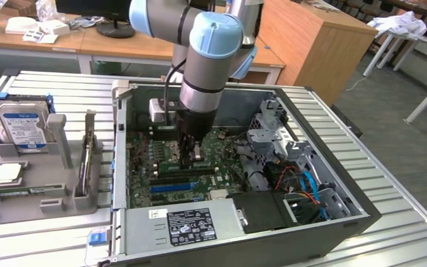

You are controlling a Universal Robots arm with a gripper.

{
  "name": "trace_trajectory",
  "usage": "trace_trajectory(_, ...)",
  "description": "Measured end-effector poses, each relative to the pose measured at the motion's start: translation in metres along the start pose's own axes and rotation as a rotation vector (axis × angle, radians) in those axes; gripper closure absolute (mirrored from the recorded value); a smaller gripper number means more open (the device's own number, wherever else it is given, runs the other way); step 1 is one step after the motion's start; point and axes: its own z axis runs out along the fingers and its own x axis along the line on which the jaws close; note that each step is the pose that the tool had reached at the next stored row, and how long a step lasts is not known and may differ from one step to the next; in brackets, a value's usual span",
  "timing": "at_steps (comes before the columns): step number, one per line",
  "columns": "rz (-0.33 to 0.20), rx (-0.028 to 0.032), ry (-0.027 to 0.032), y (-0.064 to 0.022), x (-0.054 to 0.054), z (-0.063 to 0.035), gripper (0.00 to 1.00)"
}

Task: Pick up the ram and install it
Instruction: 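Insert the ram into the slot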

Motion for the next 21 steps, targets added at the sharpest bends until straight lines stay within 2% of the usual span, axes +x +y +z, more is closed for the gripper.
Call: trace_trajectory(21,0.014,-0.0004,-0.0004,-0.0001,-0.0012,0.0005,0.87)
